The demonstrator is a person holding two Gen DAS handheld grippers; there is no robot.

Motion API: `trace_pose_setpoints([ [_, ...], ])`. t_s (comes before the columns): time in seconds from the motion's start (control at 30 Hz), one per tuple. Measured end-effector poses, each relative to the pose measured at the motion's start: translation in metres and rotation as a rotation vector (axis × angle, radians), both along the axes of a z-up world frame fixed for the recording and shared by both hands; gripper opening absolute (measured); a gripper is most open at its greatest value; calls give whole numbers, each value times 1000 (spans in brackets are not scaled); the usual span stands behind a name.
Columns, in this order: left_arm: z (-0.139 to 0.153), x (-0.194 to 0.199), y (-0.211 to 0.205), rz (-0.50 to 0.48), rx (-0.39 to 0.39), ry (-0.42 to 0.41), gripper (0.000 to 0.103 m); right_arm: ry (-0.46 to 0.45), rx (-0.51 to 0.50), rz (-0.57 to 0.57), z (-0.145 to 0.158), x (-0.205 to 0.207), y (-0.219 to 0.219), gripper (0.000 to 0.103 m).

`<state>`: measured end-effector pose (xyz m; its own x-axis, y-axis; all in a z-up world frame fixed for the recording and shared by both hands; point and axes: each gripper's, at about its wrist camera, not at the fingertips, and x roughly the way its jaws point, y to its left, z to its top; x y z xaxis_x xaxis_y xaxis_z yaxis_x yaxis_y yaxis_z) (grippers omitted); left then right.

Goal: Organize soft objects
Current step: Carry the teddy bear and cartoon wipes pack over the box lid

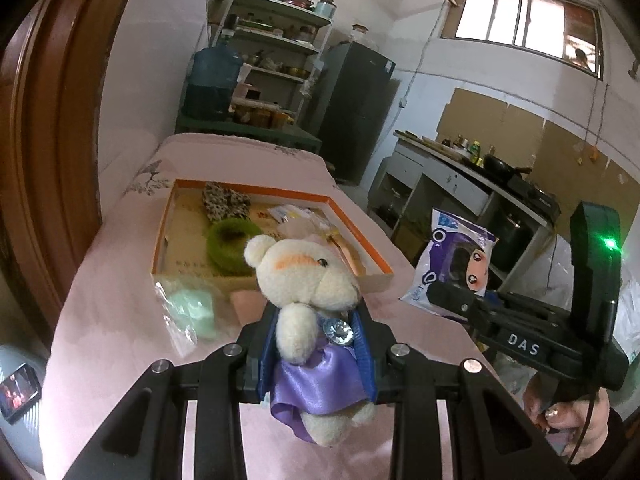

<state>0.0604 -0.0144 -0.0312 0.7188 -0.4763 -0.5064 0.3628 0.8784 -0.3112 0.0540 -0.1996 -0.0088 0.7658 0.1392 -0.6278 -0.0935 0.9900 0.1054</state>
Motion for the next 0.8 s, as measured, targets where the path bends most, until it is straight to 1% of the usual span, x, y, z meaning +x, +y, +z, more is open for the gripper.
trace_pose_setpoints([
  [0.27, 4, 26, 6, 18, -18, 3, 34, -15, 6, 12, 6, 21, 7, 29],
  [0.57, 11, 54, 8, 31, -14, -2, 34, -22, -5, 37, 10, 48, 20, 29],
  [0.8, 10, 76, 10, 37, -4, 9, 34, -13, -18, 56, 9, 70, 25, 29],
])
